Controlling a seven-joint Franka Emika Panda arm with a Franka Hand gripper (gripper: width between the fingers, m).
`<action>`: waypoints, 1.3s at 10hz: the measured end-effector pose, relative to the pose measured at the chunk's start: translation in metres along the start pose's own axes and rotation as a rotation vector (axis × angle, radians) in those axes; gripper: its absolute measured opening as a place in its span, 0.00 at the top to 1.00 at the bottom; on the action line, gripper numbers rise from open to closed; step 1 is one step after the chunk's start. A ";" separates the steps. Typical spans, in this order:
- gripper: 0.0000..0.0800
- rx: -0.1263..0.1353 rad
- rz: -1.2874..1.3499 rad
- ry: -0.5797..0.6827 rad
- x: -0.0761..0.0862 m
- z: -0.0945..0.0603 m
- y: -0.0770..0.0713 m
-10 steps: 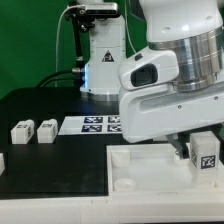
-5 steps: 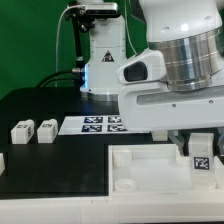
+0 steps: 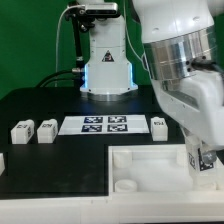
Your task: Assemble one leg
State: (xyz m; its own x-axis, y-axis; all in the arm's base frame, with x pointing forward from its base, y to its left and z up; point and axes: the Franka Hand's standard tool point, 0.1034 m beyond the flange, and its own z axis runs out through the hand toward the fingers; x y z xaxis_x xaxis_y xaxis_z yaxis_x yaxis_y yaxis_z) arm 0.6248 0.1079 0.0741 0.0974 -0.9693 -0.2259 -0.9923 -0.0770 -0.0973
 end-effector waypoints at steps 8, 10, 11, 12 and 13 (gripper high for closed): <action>0.20 -0.044 -0.425 0.004 -0.015 0.001 0.004; 0.19 -0.044 -0.598 0.002 -0.013 0.003 0.004; 0.19 -0.055 -0.797 0.014 -0.010 0.002 0.004; 0.19 -0.077 -1.005 0.042 -0.005 0.001 0.002; 0.19 -0.086 -1.204 0.053 -0.003 -0.001 -0.004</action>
Offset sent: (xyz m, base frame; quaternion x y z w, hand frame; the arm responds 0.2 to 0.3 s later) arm 0.0000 0.0000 0.0000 0.0000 0.0000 0.0000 1.0000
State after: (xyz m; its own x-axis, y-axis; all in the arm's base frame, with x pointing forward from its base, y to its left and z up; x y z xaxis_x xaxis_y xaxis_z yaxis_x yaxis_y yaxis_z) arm 0.6286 0.1113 0.0761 0.9617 -0.2740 0.0051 -0.2700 -0.9506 -0.1532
